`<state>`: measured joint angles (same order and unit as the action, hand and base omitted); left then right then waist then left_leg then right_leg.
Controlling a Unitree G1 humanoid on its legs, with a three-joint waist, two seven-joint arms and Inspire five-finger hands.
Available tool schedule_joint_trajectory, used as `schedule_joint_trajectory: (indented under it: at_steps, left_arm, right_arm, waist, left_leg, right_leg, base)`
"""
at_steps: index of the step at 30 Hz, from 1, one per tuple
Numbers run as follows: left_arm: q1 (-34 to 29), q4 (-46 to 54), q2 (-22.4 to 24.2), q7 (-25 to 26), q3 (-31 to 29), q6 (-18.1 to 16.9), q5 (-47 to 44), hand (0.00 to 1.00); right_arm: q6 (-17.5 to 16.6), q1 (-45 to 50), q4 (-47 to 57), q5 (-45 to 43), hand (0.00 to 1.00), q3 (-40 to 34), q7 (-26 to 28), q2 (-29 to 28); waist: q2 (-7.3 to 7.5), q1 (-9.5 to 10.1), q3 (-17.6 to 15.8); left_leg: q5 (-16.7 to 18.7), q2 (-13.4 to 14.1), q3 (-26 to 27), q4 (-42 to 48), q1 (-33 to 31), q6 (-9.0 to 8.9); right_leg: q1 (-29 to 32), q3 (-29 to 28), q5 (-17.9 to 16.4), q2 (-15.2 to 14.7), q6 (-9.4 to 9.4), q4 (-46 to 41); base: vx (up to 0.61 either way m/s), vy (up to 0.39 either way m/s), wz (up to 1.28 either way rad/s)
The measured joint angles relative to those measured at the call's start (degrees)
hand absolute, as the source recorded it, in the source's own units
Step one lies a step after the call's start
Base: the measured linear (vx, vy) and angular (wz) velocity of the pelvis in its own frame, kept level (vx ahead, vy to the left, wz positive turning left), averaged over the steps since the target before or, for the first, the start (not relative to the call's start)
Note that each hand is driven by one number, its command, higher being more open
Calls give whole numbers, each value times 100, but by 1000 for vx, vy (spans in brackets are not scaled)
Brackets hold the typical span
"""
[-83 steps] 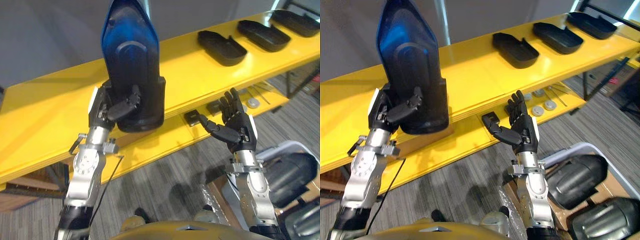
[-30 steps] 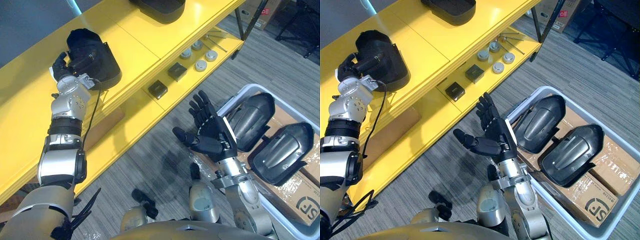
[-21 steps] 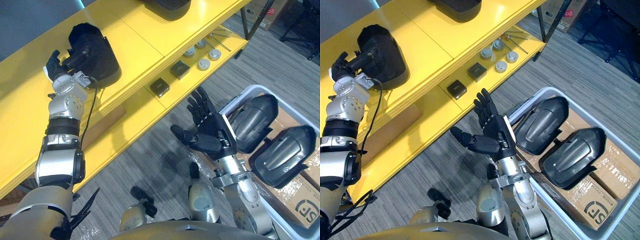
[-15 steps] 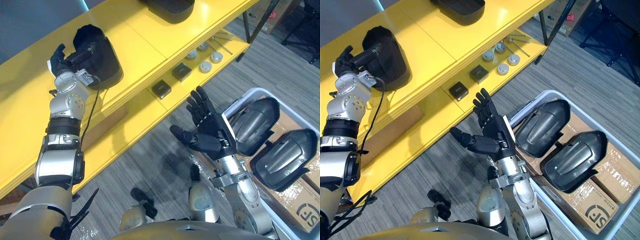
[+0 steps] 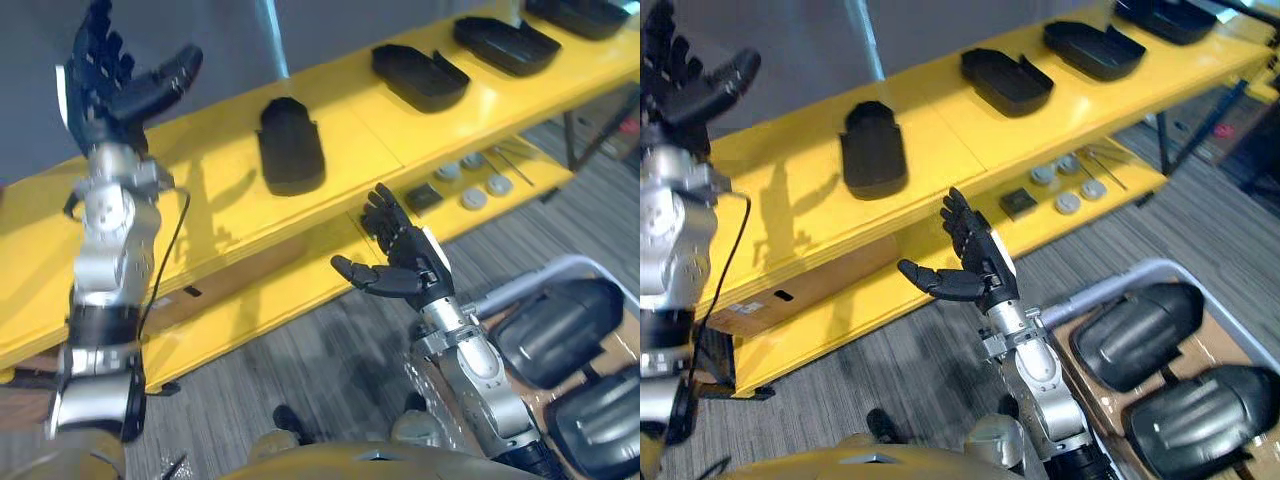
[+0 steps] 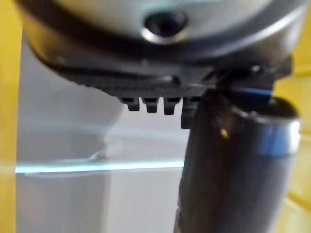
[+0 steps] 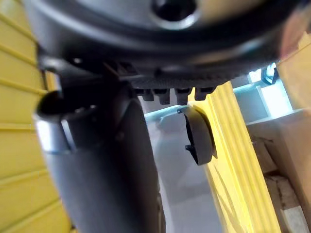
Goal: Walk over and take three plastic housings, then place them on the shelf
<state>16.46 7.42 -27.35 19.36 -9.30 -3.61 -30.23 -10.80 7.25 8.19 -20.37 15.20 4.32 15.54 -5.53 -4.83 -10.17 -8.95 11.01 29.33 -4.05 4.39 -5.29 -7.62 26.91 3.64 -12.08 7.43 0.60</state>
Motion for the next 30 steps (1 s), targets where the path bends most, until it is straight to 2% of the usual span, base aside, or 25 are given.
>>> schedule_joint_trajectory:
  at_steps: [1, 3, 5, 7, 9, 11, 16, 19, 25, 30]
  left_arm:
    - [-326, 178, 180, -1, -38, -55, 98, 100]
    - [-1456, 620, 887, -82, -65, -125, 188, 100]
    - [-2084, 765, 1180, -201, -41, -114, 189, 100]
    - [-2812, 890, 1487, -534, 17, -108, 188, 100]
    - [-3072, 924, 1666, -759, 65, -108, 183, 100]
    - [-3268, 1036, 1816, -1073, 241, -113, 158, 100]
    - [-3505, 1108, 1951, -1544, 598, -168, 141, 100]
    - [-3519, 1104, 2095, -1644, 674, -169, 134, 100]
    - [-3523, 983, 2097, -1693, 744, -274, 46, 100]
    - [-3520, 838, 2097, -1686, 875, -372, -92, 100]
  right_arm:
    - [15, -34, -85, -4, 100, -1, -29, -8]
    - [62, -240, -498, -9, 100, -9, -142, -35]
    - [84, -458, -790, 84, 100, -11, -224, -115]
    - [91, -831, -1191, 212, 100, -13, -429, -285]
    - [89, -1038, -1433, 300, 100, -13, -551, -405]
    - [88, -1141, -1559, 575, 100, -13, -691, -454]
    - [91, -1158, -1756, 846, 100, -15, -939, -437]
    - [89, -1229, -1860, 848, 100, -119, -1131, -404]
    - [154, -1763, -2366, 1105, 100, -456, -1645, -396]
    - [169, -2269, -2778, 1110, 100, -503, -1605, -383]
  waist:
    - [23, 49, 25]
    - [148, 312, 96]
    - [204, 470, 127]
    - [234, 598, 145]
    - [229, 684, 148]
    - [200, 783, 166]
    - [86, 774, 262]
    - [34, 764, 293]
    - [26, 777, 294]
    - [9, 799, 285]
  left_leg:
    - [0, 1, -82, 13, 1, 0]
    - [39, -1, -401, 95, -15, -8]
    - [39, -18, -529, 94, -40, -6]
    - [16, -59, -710, 95, -142, -5]
    - [9, -85, -753, 95, -157, 0]
    - [-13, -127, -793, 86, -188, 30]
    - [-34, -155, -830, 70, -221, 41]
    - [-104, -151, -853, 71, -306, 68]
    - [-144, -158, -864, 70, -327, 91]
    - [-157, -175, -941, 46, -330, 98]
  right_leg:
    - [-50, 80, -50, -8, 8, -46]
    - [-181, 369, -244, -52, 21, -249]
    - [-207, 492, -366, -88, -1, -373]
    - [-225, 672, -411, -136, 8, -457]
    - [-239, 722, -411, -161, 10, -464]
    - [-235, 756, -400, -195, 27, -470]
    - [-196, 763, -396, -222, 33, -481]
    - [-109, 768, -397, -223, 28, -544]
    - [-37, 765, -425, -263, 55, -675]
    - [-32, 823, -525, -309, 39, -816]
  base:
    - [16, -16, 67]
    - [-4, -32, 65]
    - [-16, -13, 48]
    - [-25, 11, 45]
    - [-25, 24, 17]
    - [-22, 33, 12]
    - [-1, 6, 1]
    - [11, -3, 1]
    - [12, -3, 1]
    - [-6, 3, 7]
